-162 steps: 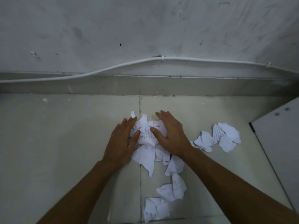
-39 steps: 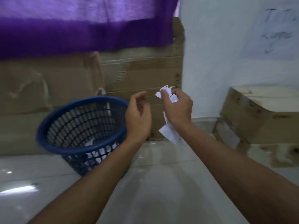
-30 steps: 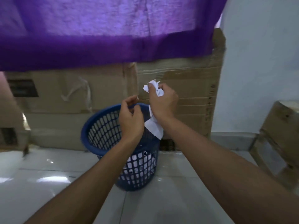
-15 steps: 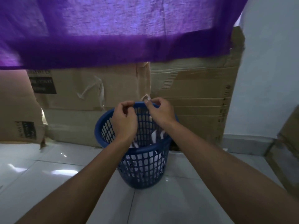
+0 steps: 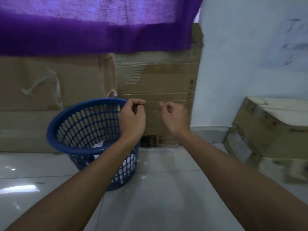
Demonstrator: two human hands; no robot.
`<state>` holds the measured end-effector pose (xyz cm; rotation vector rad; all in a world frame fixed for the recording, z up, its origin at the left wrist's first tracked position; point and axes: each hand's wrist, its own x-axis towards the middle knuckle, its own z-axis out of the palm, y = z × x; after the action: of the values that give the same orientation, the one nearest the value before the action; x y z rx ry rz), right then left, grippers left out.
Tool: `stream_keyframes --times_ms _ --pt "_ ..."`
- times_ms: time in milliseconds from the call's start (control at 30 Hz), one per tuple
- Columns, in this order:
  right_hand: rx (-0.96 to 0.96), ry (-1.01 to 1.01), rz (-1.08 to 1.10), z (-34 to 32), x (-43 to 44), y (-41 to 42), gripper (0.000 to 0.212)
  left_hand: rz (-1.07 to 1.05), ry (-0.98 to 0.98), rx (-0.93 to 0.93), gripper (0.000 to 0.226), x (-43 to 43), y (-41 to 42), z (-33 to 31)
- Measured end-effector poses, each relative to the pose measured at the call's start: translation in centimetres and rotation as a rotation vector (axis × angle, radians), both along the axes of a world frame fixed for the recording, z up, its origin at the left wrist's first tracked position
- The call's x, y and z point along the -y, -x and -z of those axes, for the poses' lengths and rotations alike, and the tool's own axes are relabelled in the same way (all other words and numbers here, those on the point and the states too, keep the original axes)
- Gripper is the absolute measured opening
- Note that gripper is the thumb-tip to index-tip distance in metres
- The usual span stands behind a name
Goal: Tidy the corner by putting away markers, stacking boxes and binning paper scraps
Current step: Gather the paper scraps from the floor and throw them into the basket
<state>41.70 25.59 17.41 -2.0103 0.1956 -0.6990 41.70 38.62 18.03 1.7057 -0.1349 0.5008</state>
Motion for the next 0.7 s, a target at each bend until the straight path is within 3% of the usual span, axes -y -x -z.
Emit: stream_keyframes --times_ms 367,700 --pt "-0.085 -0.012 0.394 2.4 15.8 13.6 0.03 0.476 0.001 -0.09 0.019 17.4 5.3 3.5" --pt "-0.149 -0.019 0.804 3.4 24.6 33.0 0.027 0.95 -0.145 -0.132 0.018 30.8 20.2 5.8"
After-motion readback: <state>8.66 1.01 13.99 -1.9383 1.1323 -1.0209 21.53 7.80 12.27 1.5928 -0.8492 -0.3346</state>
